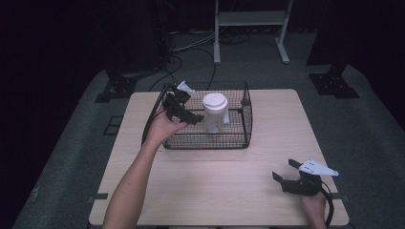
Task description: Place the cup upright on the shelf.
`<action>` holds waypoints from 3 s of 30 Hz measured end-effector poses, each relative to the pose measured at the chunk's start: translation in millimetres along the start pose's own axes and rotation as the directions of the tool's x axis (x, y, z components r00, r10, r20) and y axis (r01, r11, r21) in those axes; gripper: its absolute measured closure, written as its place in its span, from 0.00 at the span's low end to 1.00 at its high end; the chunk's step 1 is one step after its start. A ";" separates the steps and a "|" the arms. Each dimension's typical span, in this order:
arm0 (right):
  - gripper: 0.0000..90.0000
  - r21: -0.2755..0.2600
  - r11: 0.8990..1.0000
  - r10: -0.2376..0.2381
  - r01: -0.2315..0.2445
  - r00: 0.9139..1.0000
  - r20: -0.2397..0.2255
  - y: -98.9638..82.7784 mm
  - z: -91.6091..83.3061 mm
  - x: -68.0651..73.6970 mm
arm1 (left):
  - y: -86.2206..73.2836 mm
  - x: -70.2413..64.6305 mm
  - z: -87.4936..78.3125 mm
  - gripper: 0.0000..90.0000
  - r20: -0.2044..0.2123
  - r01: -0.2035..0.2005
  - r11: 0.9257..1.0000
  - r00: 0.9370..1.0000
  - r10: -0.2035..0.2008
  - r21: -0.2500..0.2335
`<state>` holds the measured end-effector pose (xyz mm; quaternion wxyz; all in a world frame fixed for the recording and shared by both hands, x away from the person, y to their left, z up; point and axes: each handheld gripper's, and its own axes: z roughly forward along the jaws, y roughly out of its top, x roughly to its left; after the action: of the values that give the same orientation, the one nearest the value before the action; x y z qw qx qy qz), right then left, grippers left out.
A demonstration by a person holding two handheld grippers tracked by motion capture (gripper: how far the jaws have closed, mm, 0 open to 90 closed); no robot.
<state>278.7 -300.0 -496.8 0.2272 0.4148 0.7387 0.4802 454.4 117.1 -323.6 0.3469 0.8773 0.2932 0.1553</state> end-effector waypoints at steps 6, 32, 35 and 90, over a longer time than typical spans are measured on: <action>0.14 0.000 1.000 -0.004 0.004 1.000 0.004 -0.2 0.0 0.7 | -9.9 -4.2 -5.0 0.01 0.005 -0.007 1.000 1.000 0.007 0.000; 0.14 0.006 1.000 -0.004 0.004 1.000 0.017 -0.1 0.2 1.1 | -46.3 -17.5 -19.5 0.01 0.058 -0.006 0.999 0.998 0.009 -0.049; 0.14 0.006 1.000 -0.004 0.004 1.000 0.018 -0.1 0.4 1.2 | -49.6 -19.4 -20.3 0.01 0.066 -0.004 0.998 0.998 0.008 -0.060; 0.14 0.022 1.000 -0.017 0.017 0.999 0.033 0.1 1.6 2.6 | -118.5 -64.6 -36.6 0.01 0.104 -0.006 0.989 0.994 0.022 -0.151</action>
<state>278.5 -296.9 -497.2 0.2391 0.4190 0.7435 0.4632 338.4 165.4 -385.0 0.4259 0.8575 0.2560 0.1330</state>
